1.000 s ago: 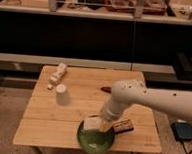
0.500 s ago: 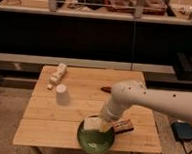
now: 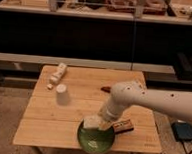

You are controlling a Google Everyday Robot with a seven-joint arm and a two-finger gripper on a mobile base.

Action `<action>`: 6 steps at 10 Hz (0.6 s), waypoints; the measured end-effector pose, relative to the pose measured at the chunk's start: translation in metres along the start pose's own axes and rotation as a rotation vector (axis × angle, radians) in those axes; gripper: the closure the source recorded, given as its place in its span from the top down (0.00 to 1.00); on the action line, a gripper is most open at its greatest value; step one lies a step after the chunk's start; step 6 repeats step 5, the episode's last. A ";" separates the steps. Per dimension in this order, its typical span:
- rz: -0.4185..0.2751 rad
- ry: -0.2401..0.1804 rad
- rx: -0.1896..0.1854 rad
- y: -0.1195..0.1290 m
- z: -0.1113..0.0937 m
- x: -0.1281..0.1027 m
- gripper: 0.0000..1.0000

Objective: Place the white sponge in the ceramic bowl

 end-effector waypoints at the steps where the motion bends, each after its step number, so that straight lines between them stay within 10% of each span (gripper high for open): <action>1: -0.004 0.003 -0.003 0.001 -0.001 0.001 0.79; 6: 0.018 0.004 -0.021 0.002 0.000 0.004 0.80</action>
